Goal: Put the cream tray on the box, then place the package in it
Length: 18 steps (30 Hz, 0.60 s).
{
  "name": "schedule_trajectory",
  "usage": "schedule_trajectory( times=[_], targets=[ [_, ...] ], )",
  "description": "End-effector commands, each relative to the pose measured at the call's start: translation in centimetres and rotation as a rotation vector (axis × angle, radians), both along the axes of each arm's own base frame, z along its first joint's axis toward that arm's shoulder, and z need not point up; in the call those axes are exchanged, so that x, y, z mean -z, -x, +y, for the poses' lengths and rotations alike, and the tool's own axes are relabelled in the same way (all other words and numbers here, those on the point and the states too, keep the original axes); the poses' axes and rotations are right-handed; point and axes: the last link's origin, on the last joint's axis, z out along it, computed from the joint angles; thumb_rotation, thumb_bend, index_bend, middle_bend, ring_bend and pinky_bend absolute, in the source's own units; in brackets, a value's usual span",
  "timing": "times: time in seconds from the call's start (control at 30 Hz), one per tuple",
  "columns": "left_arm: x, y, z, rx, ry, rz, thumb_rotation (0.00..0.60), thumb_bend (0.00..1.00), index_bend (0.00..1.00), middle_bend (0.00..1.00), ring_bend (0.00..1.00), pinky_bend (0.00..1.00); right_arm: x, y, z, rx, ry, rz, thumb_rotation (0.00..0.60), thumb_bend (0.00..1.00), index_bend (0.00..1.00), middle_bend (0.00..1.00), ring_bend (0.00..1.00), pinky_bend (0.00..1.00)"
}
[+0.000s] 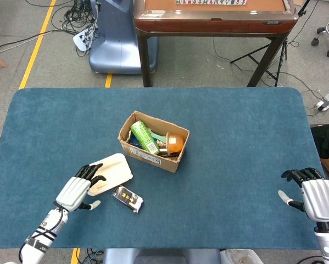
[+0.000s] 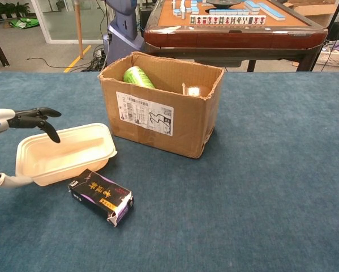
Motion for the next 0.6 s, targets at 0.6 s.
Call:
schedule_trajectory(
  times=[0.6],
  targets=[
    [2.2,0.9,1.4,-0.035,-0.01,0.126,0.6,0.18,0.33,0.0,0.0,0.0,0.1,0.1,0.0,0.003,-0.006,0.002,0.6,0.16,0.46,0.52,0.45,0.36]
  ],
)
